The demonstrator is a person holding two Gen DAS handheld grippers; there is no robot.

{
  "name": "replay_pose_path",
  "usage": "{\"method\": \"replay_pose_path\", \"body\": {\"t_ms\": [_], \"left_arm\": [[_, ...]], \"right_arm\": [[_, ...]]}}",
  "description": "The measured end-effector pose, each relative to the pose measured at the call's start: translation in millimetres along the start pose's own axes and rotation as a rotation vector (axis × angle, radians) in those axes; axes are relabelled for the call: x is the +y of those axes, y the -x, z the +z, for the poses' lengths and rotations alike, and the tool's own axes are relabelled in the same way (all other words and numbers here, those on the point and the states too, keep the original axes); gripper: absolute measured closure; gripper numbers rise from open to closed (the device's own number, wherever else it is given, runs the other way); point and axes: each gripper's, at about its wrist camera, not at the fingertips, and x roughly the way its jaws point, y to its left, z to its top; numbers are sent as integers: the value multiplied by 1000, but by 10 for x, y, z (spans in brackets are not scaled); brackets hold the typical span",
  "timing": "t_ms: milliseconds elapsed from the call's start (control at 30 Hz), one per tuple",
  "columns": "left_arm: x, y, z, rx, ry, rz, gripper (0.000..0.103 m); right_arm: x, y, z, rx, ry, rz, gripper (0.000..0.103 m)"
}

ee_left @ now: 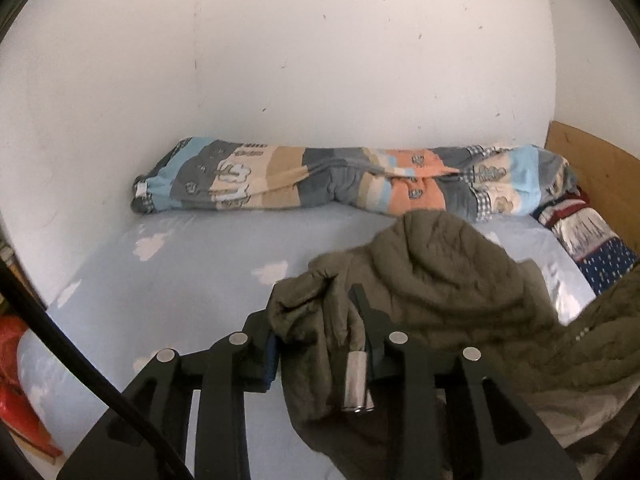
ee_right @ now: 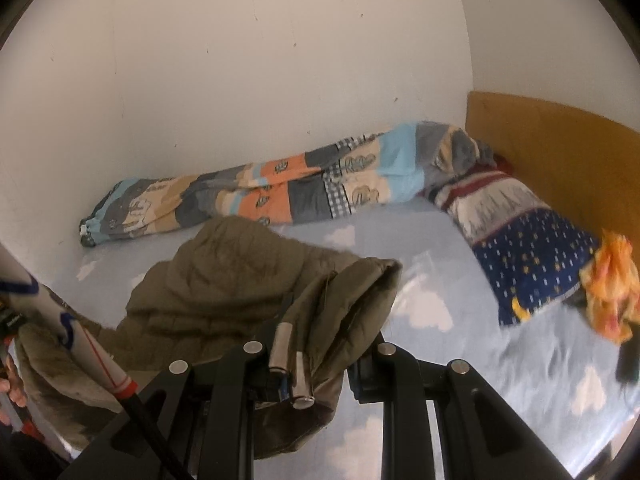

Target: Fold large clothes

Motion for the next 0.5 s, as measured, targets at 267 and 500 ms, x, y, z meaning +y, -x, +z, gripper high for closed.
{"method": "replay_pose_path", "body": {"t_ms": [267,500], "left_arm": [[-218,-1069,814,10,20,53,69],[-72,-2071,1228,73,77,111,59]], "right_arm": [[-80,-1036,810,38,-51,1,80],[-263,-2262,1104,124,-98,-62,80]]}}
